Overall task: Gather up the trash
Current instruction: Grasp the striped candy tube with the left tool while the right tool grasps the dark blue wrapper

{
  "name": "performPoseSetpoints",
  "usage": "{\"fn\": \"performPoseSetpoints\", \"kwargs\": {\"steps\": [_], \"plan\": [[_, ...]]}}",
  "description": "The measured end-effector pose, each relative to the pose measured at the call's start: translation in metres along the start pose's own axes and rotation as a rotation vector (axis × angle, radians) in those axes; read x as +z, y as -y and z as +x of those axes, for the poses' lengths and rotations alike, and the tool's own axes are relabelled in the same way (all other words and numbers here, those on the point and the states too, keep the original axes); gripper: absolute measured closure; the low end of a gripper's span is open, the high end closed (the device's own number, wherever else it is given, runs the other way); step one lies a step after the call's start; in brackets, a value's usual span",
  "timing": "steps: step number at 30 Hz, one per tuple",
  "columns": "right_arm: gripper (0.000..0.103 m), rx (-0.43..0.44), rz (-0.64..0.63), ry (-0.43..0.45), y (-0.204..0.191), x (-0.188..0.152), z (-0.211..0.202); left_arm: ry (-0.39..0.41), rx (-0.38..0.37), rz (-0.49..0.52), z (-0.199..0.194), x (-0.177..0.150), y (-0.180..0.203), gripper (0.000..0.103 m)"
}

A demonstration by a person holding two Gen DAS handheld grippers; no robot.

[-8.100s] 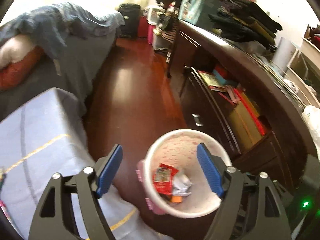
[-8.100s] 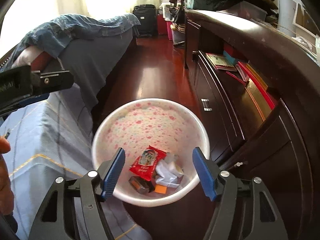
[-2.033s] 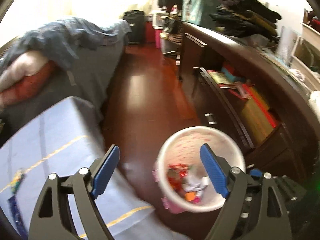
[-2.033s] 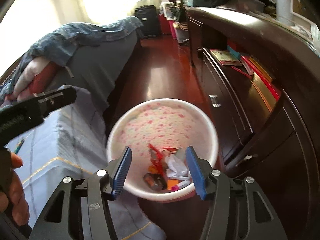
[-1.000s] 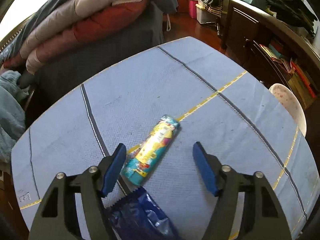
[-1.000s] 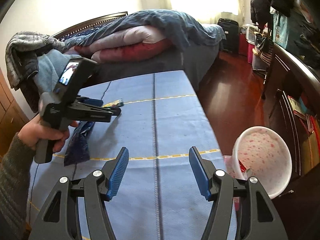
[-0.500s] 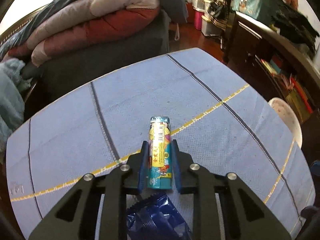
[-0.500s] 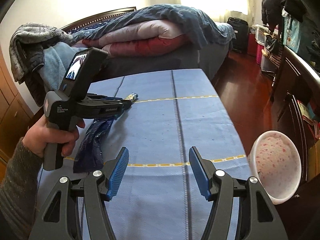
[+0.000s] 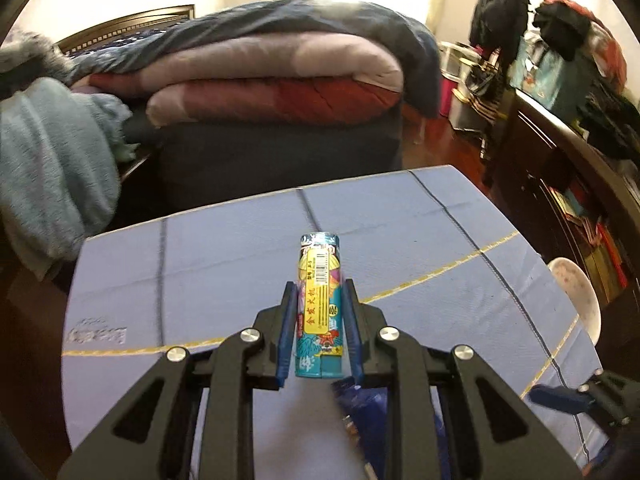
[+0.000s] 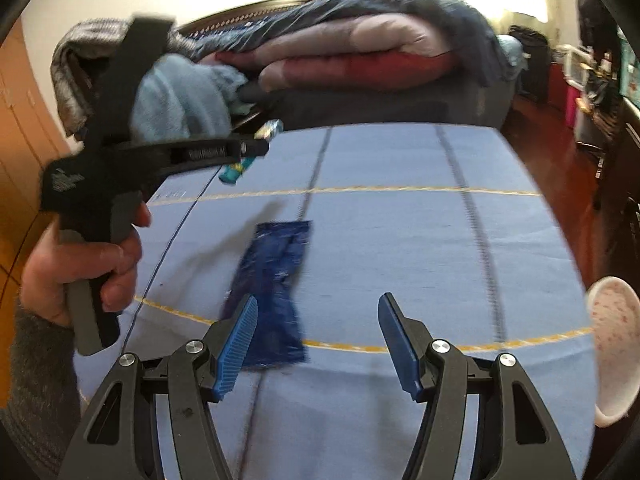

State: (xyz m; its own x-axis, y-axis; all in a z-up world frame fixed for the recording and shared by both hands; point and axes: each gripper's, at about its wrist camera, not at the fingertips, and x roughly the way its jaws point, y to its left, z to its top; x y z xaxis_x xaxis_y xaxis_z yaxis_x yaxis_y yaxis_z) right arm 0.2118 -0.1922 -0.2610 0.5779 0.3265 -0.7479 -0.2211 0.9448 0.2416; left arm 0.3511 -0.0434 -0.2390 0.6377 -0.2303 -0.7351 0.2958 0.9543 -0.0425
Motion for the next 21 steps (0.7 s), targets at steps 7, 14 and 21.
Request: {"fn": "performPoseSetpoints", "kwargs": {"steps": [7, 14, 21], "plan": [[0.021, 0.026, -0.041, -0.037, -0.031, 0.002, 0.031, 0.009, 0.02, -0.026, -0.015, -0.012, -0.026, 0.08], [0.031, -0.029, -0.085, -0.07, -0.051, 0.002, 0.052, 0.008, 0.027, -0.044, -0.019, -0.019, -0.039, 0.08], [0.077, 0.021, -0.058, -0.085, -0.045, -0.001, 0.047, 0.011, 0.025, -0.059, -0.021, -0.02, -0.04, 0.08]]}}
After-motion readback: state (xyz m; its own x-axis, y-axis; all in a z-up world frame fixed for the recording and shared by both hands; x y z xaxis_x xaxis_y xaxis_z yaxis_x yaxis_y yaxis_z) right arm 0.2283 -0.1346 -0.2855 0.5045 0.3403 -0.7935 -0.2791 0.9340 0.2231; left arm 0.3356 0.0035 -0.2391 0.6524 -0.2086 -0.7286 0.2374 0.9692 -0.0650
